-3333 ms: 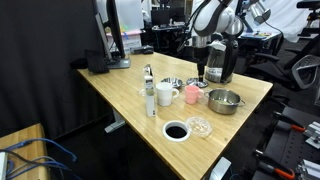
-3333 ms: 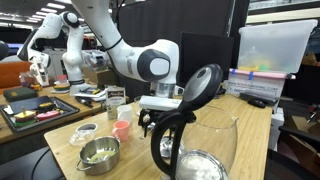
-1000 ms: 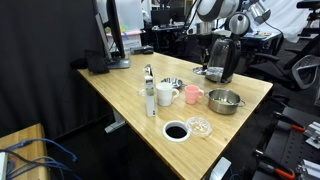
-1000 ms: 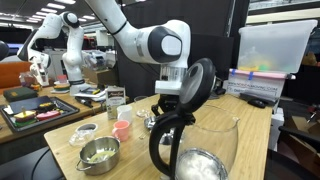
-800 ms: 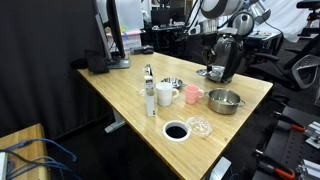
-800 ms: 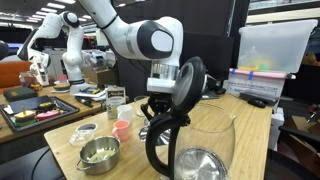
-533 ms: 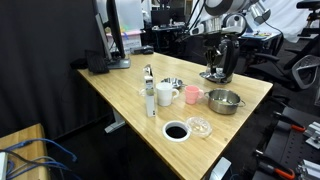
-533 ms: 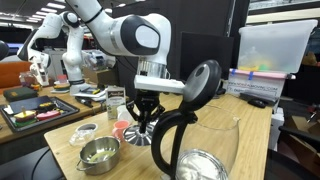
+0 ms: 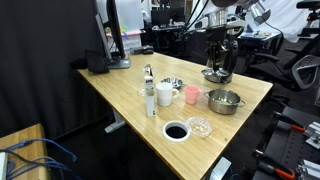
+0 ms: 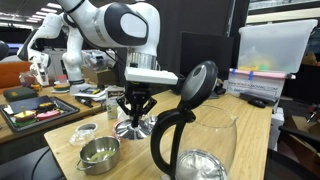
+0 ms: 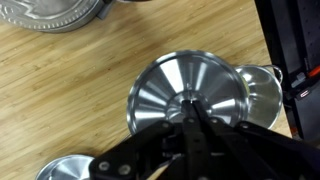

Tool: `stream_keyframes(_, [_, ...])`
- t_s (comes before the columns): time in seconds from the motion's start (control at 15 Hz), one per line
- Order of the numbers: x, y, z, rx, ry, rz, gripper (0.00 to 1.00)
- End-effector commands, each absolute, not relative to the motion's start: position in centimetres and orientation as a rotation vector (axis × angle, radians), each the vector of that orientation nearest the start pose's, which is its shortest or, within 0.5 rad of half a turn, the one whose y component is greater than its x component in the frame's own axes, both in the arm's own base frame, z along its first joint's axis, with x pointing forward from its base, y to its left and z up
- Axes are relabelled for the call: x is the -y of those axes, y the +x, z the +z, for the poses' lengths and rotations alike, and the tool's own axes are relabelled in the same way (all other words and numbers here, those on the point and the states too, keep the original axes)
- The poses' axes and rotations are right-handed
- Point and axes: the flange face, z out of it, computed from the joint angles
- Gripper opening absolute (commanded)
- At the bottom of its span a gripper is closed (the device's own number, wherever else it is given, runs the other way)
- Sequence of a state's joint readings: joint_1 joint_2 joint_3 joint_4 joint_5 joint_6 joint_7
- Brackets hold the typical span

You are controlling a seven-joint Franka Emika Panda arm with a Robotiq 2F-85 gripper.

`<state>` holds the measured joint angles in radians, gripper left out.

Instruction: Put the silver lid on the pot

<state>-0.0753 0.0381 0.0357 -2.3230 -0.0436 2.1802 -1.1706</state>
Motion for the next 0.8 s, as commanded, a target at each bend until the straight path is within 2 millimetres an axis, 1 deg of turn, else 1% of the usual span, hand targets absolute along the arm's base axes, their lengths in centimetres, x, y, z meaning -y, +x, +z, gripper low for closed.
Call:
stream_keyframes(0.0, [1.7,47.4,32.2,1.670,-2.539,0.201,0.01])
stream_keyframes(0.2, [0.7,45.5,32.2,1.597,-2.545,0.171,0.01])
stream_keyframes(0.53, [-1.7,41.7,31.4,1.531,-2.557,0.168,0.01])
stream_keyframes(0.73, [-3.2,40.1,31.1,1.506,-2.573,0.172,0.01])
